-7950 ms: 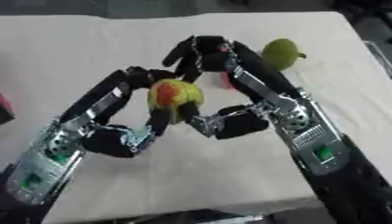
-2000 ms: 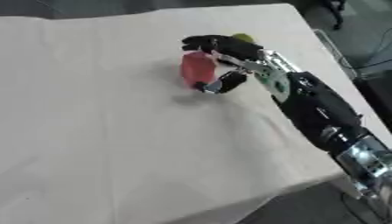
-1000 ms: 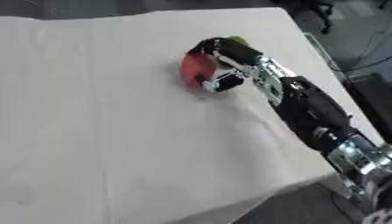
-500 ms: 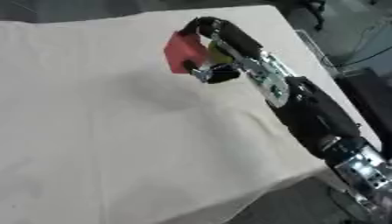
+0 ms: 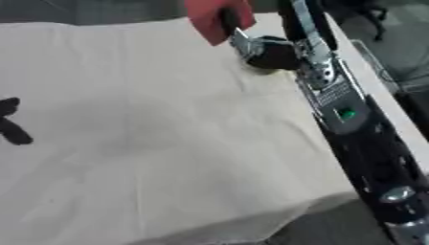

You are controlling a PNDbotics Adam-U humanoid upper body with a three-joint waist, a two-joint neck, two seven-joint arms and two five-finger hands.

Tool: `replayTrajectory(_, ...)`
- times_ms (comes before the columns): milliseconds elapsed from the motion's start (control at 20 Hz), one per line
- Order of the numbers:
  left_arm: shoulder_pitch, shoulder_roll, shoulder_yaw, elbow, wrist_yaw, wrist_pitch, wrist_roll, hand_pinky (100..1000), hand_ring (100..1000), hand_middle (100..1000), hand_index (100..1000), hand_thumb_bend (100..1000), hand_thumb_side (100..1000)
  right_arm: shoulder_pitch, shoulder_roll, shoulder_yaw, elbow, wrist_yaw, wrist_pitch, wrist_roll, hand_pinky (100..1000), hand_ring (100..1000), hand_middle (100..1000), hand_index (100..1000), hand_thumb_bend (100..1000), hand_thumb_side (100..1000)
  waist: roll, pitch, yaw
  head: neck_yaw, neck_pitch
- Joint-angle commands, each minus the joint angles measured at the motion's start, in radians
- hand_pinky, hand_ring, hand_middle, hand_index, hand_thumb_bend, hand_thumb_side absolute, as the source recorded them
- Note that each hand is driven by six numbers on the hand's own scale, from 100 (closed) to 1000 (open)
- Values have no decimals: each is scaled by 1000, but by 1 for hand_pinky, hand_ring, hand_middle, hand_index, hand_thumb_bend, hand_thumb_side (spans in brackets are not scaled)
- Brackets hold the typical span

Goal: Pick up the objects with one hand, pass them to the other hand, and then place them into the box on the other side of the table.

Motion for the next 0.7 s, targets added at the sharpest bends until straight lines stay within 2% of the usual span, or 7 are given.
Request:
replayTrajectory(50,-42,5,-27,24,-28,-8,13,1000,597,542,853,100,590,-26,14,44,-30,-79,-8,56,843,528,428,570,100,358,6,-21,-3,72,6)
replayTrajectory(150,-78,7,-51,44,-41,-27,12,1000,606,551,855,100,561,-34,23,79,-31,-101,0,99,844,523,428,571,100,316,9,-22,-2,110,6)
replayTrajectory(200,-95,8,-61,55,-48,-38,12,1000,608,553,855,100,560,-38,27,93,-31,-108,7,119,844,521,428,570,100,369,10,-23,-1,125,6)
replayTrajectory(300,-126,6,-80,82,-66,-59,13,1000,609,555,851,100,539,-45,36,118,-31,-124,29,155,846,516,427,568,100,374,11,-22,0,148,6)
replayTrajectory(350,-142,3,-89,97,-77,-68,16,1000,612,558,850,100,555,-48,40,131,-31,-133,45,173,849,510,423,566,100,292,11,-21,1,159,6)
replayTrajectory(400,-155,0,-100,112,-86,-78,20,1000,615,560,852,100,571,-52,45,143,-31,-144,63,191,850,507,425,564,100,386,10,-19,3,166,6)
replayTrajectory(700,-196,-18,-173,165,-105,-146,29,1000,662,604,891,100,671,-84,62,189,-31,-220,156,294,857,498,425,563,100,413,8,-7,13,172,6)
